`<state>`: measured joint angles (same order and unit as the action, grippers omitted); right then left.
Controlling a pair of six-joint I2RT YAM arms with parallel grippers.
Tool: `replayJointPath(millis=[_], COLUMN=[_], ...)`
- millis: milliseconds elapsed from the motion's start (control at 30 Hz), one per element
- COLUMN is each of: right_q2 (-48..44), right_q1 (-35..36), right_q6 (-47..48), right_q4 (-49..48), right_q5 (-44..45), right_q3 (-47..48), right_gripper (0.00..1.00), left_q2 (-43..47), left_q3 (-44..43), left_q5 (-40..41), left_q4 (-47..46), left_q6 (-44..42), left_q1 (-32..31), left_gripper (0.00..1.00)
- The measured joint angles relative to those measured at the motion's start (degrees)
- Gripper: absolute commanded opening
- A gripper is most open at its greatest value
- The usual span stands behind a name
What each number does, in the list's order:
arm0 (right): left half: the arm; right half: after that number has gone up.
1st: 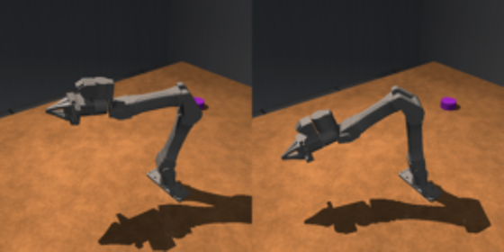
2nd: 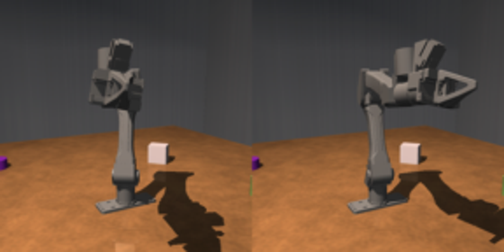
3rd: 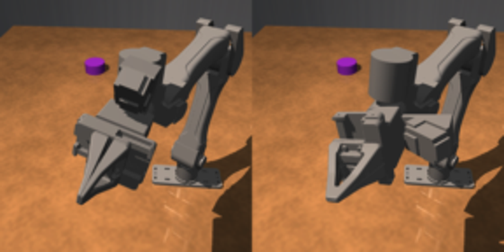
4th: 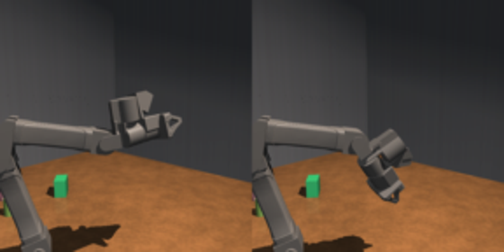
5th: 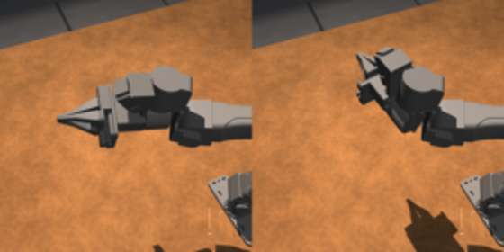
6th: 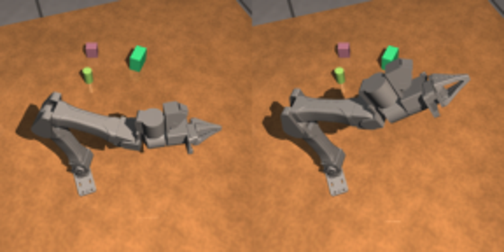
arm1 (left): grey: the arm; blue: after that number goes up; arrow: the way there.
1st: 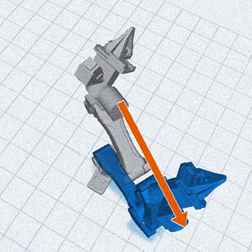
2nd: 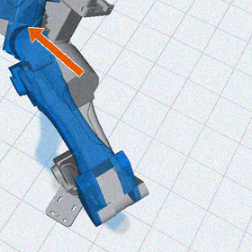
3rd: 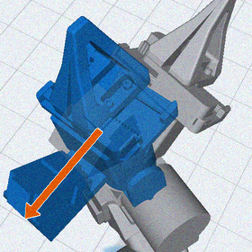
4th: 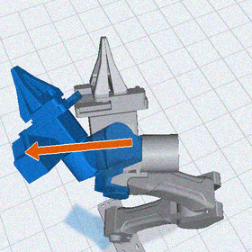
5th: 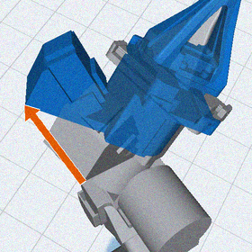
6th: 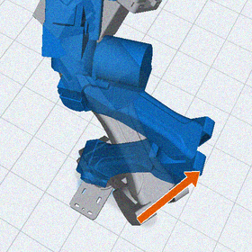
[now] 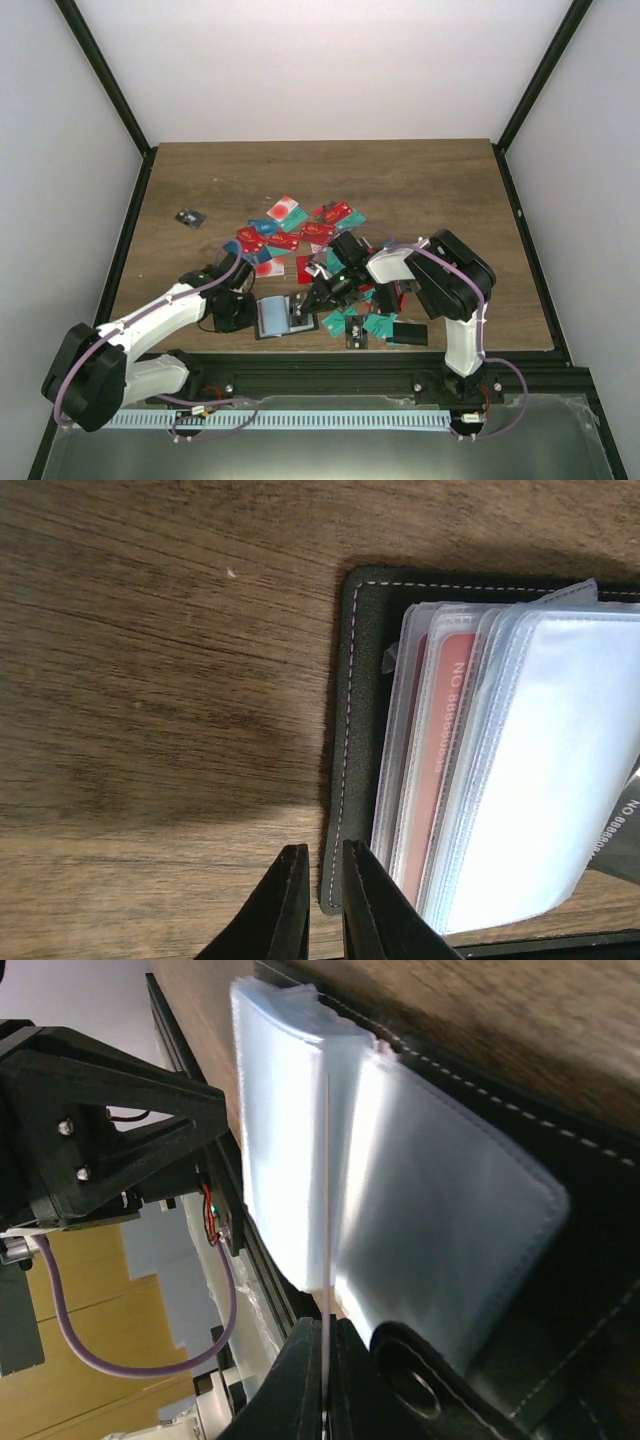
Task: Put the credit cards into the card holder
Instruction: Insert the credit card into the card holder.
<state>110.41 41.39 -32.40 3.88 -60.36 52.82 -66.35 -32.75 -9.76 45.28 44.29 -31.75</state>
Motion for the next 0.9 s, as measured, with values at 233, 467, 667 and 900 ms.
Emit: replayJointPath(millis=[233, 467, 667, 900], right_q2=[0.96, 1.49, 1.99, 3.72], right_q1=[0.17, 0.57, 0.98, 1.14], right_q6=[-0.46, -1.73, -2.25, -3.32], right_q4=[0.61, 0.17, -0.57, -1.84], right_q5=[-0.11, -1.57, -2.73, -4.72], right_q3=[1.09, 1.53, 1.55, 1.57], right_gripper=[0.01, 0.01, 0.01, 0.01], left_q2=[-1.97, -3.82, -4.63, -4.63], left_q3=[0.74, 1.16, 1.60, 2.03], left_q5=[-1.18, -2.19, -2.56, -3.50], left_q4=[-1.73, -3.78, -4.79, -6.08], left_q6=[-0.94, -1.09, -1.07, -0.81], left_q1=[0.00, 0.00, 0.00, 0.02], left_gripper=[0.12, 0.12, 0.12, 0.11])
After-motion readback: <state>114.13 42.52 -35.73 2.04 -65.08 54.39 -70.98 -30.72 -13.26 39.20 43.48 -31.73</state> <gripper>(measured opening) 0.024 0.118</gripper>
